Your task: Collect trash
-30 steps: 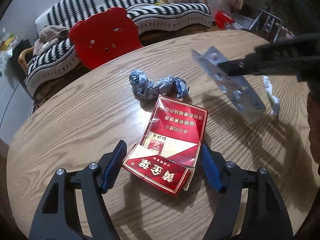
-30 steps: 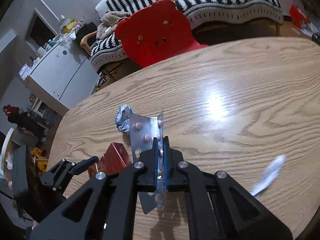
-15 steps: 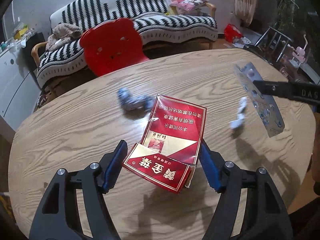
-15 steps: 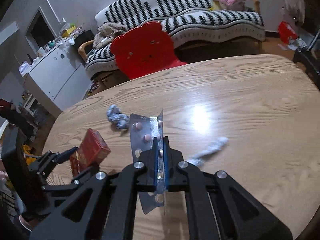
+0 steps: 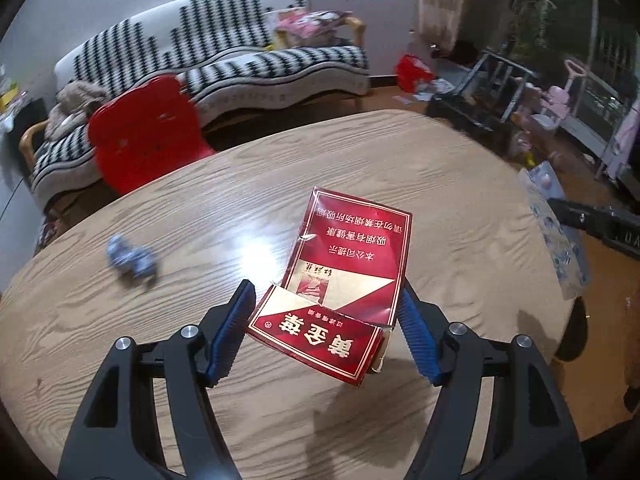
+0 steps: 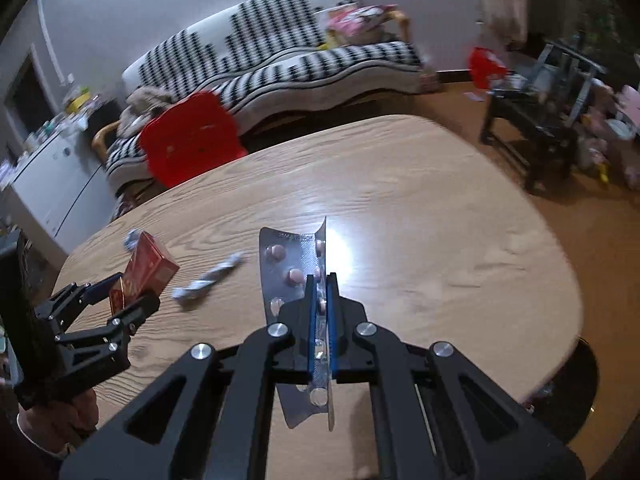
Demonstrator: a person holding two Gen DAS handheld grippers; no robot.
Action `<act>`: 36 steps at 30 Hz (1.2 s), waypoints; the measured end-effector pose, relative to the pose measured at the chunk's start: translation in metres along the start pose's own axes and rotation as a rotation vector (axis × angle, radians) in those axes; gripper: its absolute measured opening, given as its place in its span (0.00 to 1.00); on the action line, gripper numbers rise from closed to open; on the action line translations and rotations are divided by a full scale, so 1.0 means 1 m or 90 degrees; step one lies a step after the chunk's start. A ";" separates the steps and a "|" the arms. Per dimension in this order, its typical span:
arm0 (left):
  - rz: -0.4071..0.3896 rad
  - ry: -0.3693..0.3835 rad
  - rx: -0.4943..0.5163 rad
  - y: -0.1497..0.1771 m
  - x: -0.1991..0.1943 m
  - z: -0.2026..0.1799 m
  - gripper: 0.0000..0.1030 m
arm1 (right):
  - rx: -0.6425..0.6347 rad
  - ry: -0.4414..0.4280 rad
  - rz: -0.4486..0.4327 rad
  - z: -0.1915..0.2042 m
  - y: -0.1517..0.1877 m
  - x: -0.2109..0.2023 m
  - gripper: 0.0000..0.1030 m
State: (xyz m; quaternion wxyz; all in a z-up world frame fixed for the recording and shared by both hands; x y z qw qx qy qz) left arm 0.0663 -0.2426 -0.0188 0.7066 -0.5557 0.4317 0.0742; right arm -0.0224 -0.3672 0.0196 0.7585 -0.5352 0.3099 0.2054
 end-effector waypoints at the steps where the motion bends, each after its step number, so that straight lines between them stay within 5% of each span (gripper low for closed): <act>1: -0.004 0.012 0.007 -0.005 0.002 -0.017 0.67 | 0.014 0.008 -0.005 -0.014 0.002 -0.007 0.06; 12: -0.014 0.131 0.083 -0.015 0.017 -0.175 0.66 | 0.102 0.112 -0.033 -0.158 0.038 -0.075 0.06; 24: 0.007 0.286 0.214 0.029 0.024 -0.359 0.66 | 0.237 0.201 -0.039 -0.312 0.110 -0.142 0.06; 36: 0.048 0.326 0.262 0.059 0.045 -0.430 0.66 | 0.295 0.234 -0.030 -0.376 0.148 -0.166 0.06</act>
Point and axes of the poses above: each gripper's, at about its wrist camera, not at the fingertips, and x roughly the way its jaws point, z to its left, y to its underside, the point moved 4 cm from there along x, roughly the way its jaws point, and after that the axes turned 3 degrees about -z, right-handed, at the moved point
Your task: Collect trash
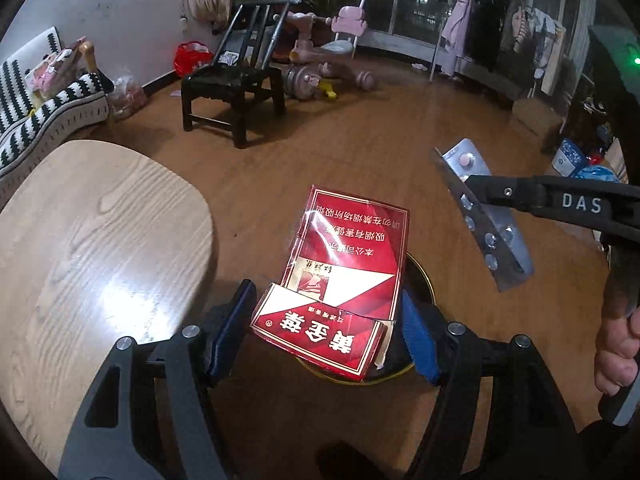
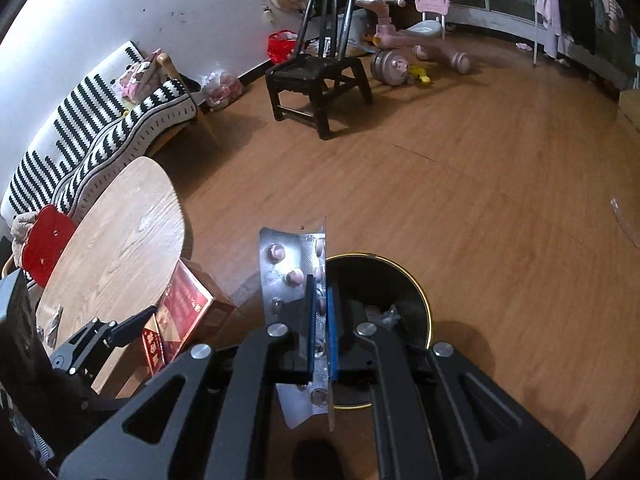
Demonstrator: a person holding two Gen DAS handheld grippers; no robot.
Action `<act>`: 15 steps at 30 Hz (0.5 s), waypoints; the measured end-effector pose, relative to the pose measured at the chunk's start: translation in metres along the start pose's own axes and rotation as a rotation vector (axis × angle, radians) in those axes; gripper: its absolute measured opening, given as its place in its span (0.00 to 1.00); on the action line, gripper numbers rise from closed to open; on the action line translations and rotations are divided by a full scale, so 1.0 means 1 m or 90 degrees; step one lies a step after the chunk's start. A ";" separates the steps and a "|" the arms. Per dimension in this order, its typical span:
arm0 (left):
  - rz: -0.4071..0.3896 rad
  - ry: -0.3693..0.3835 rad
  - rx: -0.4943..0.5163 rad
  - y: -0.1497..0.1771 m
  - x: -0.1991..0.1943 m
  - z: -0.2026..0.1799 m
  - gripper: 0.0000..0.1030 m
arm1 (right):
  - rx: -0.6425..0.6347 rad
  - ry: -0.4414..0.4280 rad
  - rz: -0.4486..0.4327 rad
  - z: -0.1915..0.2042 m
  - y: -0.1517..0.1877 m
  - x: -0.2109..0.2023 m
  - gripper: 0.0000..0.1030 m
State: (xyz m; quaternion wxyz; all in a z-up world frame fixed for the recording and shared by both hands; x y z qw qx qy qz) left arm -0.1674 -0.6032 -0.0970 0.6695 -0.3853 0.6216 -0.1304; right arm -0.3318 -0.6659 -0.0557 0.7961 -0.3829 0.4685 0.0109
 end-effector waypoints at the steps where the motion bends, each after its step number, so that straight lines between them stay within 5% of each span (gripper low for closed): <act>1: 0.002 0.002 -0.002 0.000 0.002 -0.001 0.66 | 0.001 0.002 0.000 0.001 0.000 0.000 0.06; 15: 0.013 0.014 -0.002 -0.004 0.015 0.004 0.68 | 0.019 0.005 -0.008 0.003 -0.001 -0.003 0.07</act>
Point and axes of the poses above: each gripper's, at about its wrist camera, not at the fingertips, and x roughly the way its jaws point, z to its left, y to its underside, the point moved 4 cm from there along x, roughly the way its jaws point, and after that the axes turned 3 degrees about -z, right-handed, at the moved point
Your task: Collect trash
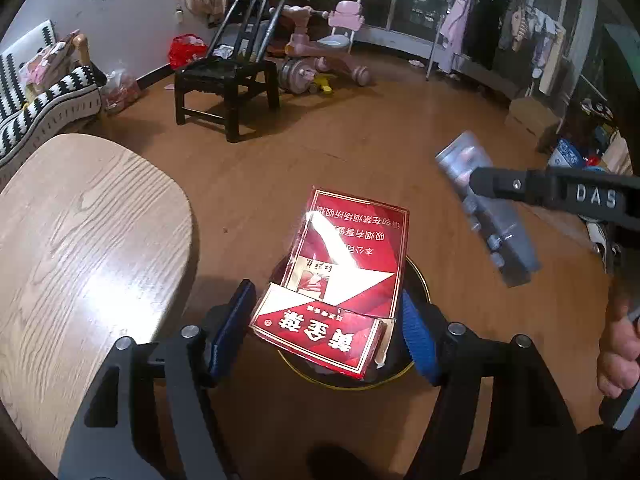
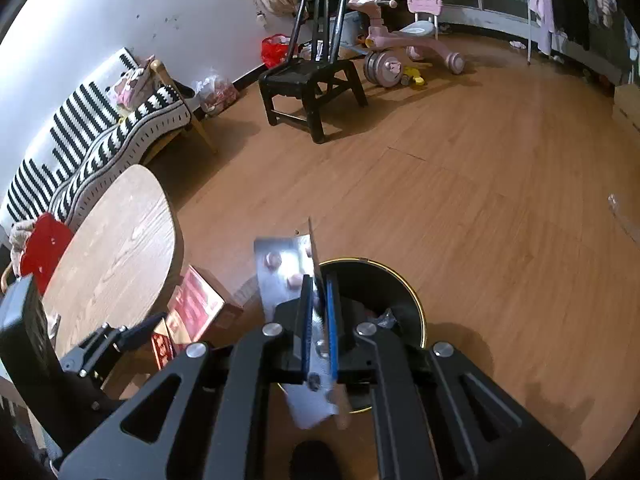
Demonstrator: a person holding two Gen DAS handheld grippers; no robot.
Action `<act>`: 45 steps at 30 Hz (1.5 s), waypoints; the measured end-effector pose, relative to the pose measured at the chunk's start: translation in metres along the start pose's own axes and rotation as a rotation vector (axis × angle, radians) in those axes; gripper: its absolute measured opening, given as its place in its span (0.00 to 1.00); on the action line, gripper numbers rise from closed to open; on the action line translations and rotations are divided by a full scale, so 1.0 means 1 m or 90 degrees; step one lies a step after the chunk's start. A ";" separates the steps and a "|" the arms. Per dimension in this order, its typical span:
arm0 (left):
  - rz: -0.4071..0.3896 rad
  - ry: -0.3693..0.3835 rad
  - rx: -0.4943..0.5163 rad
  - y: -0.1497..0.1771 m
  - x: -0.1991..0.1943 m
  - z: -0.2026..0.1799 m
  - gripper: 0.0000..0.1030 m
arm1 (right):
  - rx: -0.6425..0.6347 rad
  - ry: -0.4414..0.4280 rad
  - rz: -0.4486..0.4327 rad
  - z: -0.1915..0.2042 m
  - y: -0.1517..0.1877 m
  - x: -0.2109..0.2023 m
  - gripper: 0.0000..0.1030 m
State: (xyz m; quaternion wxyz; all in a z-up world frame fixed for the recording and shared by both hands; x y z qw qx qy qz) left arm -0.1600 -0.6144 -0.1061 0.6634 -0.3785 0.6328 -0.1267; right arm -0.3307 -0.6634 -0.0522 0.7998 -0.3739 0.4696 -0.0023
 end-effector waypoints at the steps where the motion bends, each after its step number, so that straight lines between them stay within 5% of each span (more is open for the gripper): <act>1: 0.000 -0.003 0.002 0.000 0.001 -0.002 0.70 | 0.003 0.000 0.002 -0.001 0.000 0.001 0.11; 2: -0.001 -0.004 0.002 0.001 0.002 -0.002 0.78 | 0.003 0.000 0.004 -0.002 0.001 0.001 0.17; 4: -0.008 -0.005 0.000 0.001 0.002 -0.002 0.86 | 0.001 0.004 -0.001 -0.002 0.002 -0.001 0.74; 22: -0.037 -0.032 -0.007 0.006 -0.036 0.032 0.87 | -0.043 -0.029 -0.033 0.048 -0.009 -0.011 0.75; 32: -0.084 -0.138 -0.081 0.031 -0.135 0.146 0.89 | -0.120 -0.096 -0.040 0.178 -0.007 -0.009 0.75; 45: -0.103 -0.359 -0.273 0.157 -0.296 0.344 0.92 | -0.267 -0.223 0.007 0.416 0.062 0.003 0.76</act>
Point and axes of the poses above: each gripper's, at about its wrist camera, not at the fingertips, and x roughly the way its jaws point, z to its left, y to its underside, the point moved 4 cm from there along x, roughly the way its jaws point, and after that the axes turned 3 degrees about -z, right-handed, at the moved point
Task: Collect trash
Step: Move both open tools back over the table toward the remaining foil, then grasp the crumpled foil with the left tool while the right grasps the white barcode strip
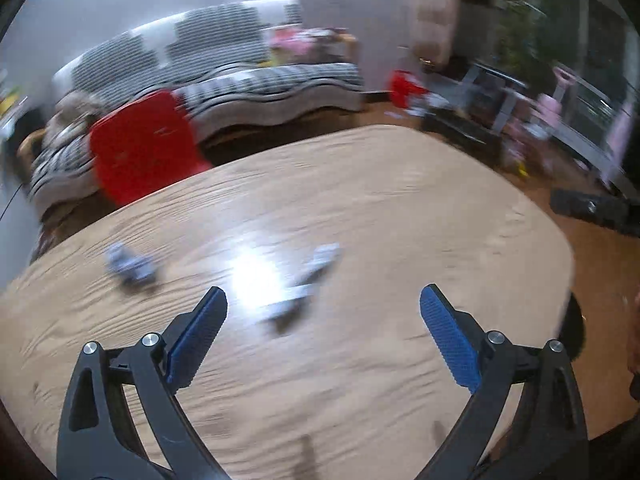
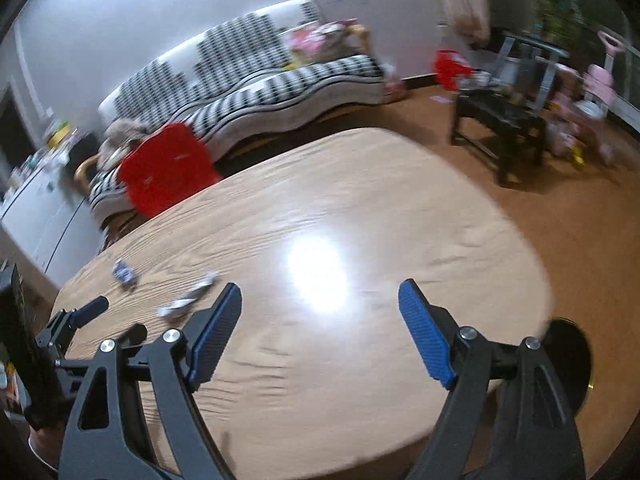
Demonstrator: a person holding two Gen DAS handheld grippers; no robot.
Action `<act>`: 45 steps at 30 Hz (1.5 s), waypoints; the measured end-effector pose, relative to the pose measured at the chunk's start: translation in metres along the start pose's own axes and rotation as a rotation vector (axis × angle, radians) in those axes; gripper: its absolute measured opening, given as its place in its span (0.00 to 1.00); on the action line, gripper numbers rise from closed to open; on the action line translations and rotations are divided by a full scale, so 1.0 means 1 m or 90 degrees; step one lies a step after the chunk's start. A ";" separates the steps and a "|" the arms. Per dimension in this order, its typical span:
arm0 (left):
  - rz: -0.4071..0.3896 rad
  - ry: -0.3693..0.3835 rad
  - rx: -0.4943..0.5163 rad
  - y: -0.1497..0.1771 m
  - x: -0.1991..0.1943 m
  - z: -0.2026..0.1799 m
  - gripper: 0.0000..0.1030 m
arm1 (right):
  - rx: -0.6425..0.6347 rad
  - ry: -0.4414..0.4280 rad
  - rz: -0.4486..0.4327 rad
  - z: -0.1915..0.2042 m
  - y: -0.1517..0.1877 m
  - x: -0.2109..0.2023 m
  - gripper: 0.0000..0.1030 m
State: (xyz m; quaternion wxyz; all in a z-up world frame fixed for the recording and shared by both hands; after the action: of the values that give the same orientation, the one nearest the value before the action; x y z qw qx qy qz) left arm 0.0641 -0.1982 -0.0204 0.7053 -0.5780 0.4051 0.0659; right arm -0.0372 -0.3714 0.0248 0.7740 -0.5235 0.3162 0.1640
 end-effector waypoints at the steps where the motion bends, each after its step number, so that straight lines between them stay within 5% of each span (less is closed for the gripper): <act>1: 0.002 -0.021 -0.021 0.004 -0.003 0.025 0.92 | -0.014 -0.011 0.006 0.021 0.000 0.009 0.76; 8: 0.010 -0.101 -0.124 0.023 -0.021 0.135 0.92 | -0.108 -0.056 0.051 0.141 0.022 0.061 0.76; 14: 0.015 -0.129 -0.175 0.030 -0.023 0.179 0.92 | -0.143 -0.072 0.081 0.191 0.040 0.090 0.76; 31: 0.066 -0.142 -0.286 0.001 0.088 0.197 0.92 | -0.125 -0.053 0.151 0.185 0.057 0.165 0.76; 38: 0.101 -0.180 -0.277 0.002 0.133 0.205 0.92 | -0.164 -0.021 0.155 0.190 0.058 0.194 0.76; 41: 0.093 -0.201 -0.249 0.002 0.138 0.201 0.90 | -0.191 -0.004 0.145 0.191 0.058 0.194 0.64; 42: 0.096 -0.205 -0.240 0.001 0.138 0.200 0.86 | -0.200 0.003 0.141 0.190 0.057 0.194 0.51; 45: 0.090 -0.217 -0.217 0.000 0.135 0.193 0.57 | -0.201 -0.007 0.144 0.188 0.056 0.191 0.29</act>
State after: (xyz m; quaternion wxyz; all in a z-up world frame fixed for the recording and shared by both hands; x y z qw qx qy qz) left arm 0.2486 -0.0813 -0.1070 0.6493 -0.6395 0.3025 0.2793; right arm 0.1327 -0.1918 -0.0938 0.6607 -0.5985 0.3393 0.3002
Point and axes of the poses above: each gripper's, at about its wrist camera, not at the fingertips, and x roughly the way its jaws point, z to its left, y to its underside, the point moved 4 cm from there along x, roughly the way its jaws point, and after that the axes turned 3 degrees about -z, right-handed, at the moved point
